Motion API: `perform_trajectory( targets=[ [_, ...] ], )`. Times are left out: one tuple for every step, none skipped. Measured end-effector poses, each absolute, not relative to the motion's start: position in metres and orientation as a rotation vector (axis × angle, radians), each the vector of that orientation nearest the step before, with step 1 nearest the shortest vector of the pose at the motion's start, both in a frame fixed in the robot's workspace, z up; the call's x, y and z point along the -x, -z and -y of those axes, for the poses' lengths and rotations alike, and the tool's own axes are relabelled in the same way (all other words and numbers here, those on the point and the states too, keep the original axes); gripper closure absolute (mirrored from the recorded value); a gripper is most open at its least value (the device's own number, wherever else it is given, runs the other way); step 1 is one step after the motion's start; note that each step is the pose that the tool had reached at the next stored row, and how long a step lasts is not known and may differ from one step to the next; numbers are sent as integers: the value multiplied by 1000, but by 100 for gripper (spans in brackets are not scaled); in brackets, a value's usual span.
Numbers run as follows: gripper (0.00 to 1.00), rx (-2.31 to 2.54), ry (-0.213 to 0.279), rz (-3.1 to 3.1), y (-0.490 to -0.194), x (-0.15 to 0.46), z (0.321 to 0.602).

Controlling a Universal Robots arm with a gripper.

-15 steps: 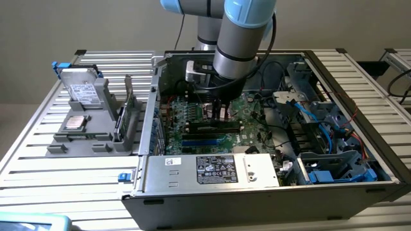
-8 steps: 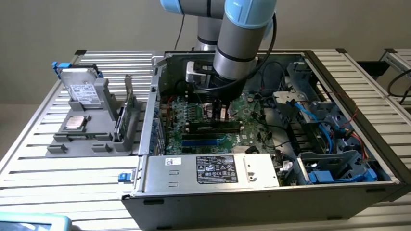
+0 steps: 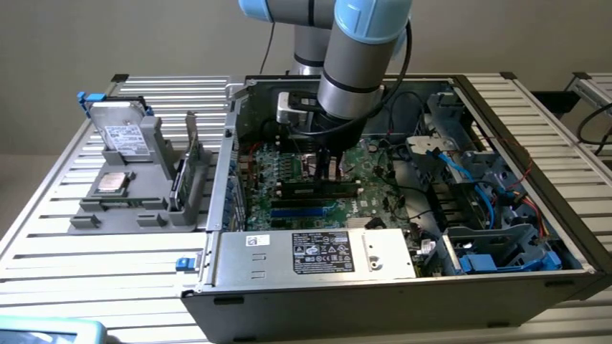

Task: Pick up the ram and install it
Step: 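Insert the ram into the slot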

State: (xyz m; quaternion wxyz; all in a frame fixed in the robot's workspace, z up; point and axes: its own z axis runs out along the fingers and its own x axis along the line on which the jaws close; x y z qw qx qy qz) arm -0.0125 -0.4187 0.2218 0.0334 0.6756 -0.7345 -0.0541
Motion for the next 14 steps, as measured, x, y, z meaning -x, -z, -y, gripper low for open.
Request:
perform_trajectory(
  targets=[
    [60,-2078,167,2260,-222,13,419],
    [60,-2078,167,2260,-222,13,419],
    [60,-2078,166,2260,-222,13,419],
    [54,-2078,166,2259,-223,13,419],
    [54,-2077,165,2259,-225,12,419],
    [54,-2077,164,2258,-228,12,418],
    [54,-2077,163,2258,-232,13,418],
    [54,-2076,162,2258,-236,13,418],
    [54,-2076,161,2258,-241,13,418],
    [54,-2076,160,2257,-245,13,418],
    [54,-2076,159,2257,-250,13,418],
    [54,-2076,158,2258,-253,13,418],
    [54,-2077,155,2259,-255,13,417],
    [54,-2078,153,2259,-257,13,416]
  ],
)
